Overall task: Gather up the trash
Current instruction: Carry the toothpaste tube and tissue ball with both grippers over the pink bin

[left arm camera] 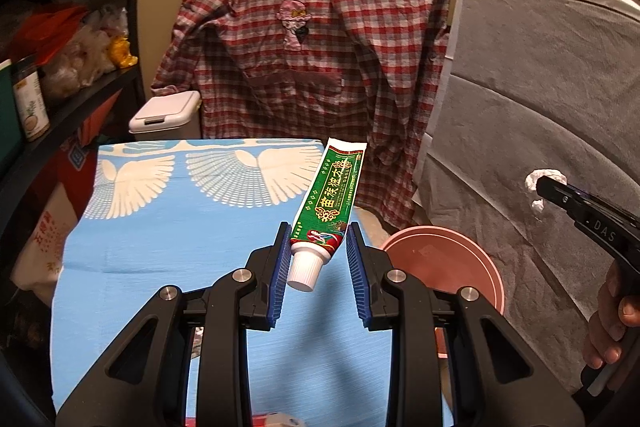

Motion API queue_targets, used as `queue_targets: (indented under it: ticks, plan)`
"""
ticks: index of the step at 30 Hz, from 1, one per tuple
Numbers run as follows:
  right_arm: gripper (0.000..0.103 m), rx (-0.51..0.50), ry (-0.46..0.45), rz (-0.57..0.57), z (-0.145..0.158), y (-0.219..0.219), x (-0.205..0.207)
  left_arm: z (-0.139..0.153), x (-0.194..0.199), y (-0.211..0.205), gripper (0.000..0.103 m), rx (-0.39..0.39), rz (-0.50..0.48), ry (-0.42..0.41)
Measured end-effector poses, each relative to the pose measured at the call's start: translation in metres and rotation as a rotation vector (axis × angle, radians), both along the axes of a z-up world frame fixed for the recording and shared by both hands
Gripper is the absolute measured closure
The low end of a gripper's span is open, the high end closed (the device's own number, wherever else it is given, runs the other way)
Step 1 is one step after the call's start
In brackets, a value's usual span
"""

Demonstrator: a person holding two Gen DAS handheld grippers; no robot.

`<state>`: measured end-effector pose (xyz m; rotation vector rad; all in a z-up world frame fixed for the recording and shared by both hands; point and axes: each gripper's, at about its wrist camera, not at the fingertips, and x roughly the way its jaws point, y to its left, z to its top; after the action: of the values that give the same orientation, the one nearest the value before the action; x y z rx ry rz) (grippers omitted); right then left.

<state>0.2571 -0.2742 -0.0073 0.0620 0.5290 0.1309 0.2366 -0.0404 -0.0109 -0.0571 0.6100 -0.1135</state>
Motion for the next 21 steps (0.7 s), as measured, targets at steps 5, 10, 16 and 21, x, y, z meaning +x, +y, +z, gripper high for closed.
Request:
queue_targets:
  ticks: [5,10,16,21]
  plan:
    - [0.087,0.009,0.023,-0.019,-0.004,-0.01,0.006,-0.008,0.007,-0.017,0.075,0.001,-0.038,0.017]
    - [0.087,0.005,0.036,-0.028,-0.008,-0.014,0.008,-0.017,0.013,-0.037,0.075,0.004,-0.085,0.036]
    - [0.087,0.008,0.057,-0.041,-0.014,-0.021,0.013,-0.028,0.019,-0.061,0.075,0.005,-0.136,0.06]
    - [0.087,0.012,0.077,-0.048,-0.018,-0.026,0.018,-0.037,0.028,-0.082,0.075,0.002,-0.172,0.088]
